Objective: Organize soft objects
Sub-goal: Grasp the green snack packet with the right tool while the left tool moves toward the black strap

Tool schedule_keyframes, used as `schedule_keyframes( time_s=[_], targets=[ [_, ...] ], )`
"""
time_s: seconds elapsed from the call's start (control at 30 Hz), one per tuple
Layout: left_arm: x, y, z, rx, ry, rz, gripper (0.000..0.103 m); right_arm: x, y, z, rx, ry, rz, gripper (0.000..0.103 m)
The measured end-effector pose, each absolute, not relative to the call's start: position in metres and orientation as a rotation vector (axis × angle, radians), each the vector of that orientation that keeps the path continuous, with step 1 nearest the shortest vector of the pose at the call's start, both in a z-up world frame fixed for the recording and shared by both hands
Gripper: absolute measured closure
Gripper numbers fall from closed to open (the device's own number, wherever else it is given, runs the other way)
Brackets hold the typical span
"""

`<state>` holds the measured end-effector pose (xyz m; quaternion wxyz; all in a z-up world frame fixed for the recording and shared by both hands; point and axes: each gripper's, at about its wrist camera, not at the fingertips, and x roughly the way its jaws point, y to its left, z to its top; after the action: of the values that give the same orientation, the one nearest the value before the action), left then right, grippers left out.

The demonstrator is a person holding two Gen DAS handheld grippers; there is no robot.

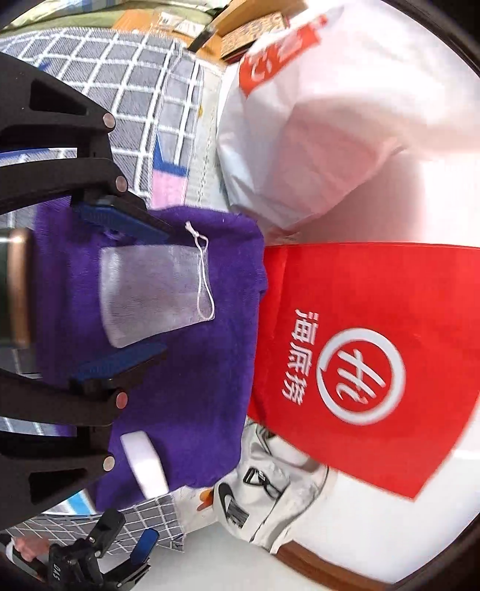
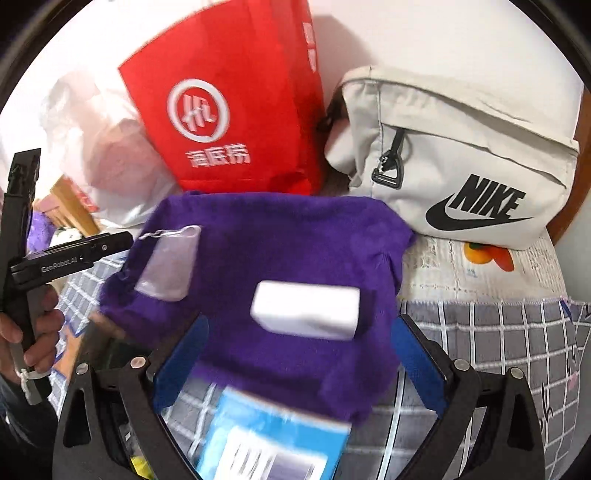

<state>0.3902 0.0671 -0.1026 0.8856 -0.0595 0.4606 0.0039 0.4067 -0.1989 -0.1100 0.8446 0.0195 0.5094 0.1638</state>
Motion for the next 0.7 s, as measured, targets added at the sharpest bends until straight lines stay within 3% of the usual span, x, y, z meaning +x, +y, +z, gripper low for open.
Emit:
schedule_keyframes(
  time_s=[0.5,0.7],
  targets=[
    [0.261,0.074,-0.067,-0.183,0.91,-0.024,0.047,0.269,-0.186,-0.065,-0.003,1.016,0.387,0.006],
    [0.209,0.082,-0.081,-0.229,0.898,-0.013,0.048,0.208,-0.176,-0.072,-0.045,1.034,0.44,0.028]
  ],
)
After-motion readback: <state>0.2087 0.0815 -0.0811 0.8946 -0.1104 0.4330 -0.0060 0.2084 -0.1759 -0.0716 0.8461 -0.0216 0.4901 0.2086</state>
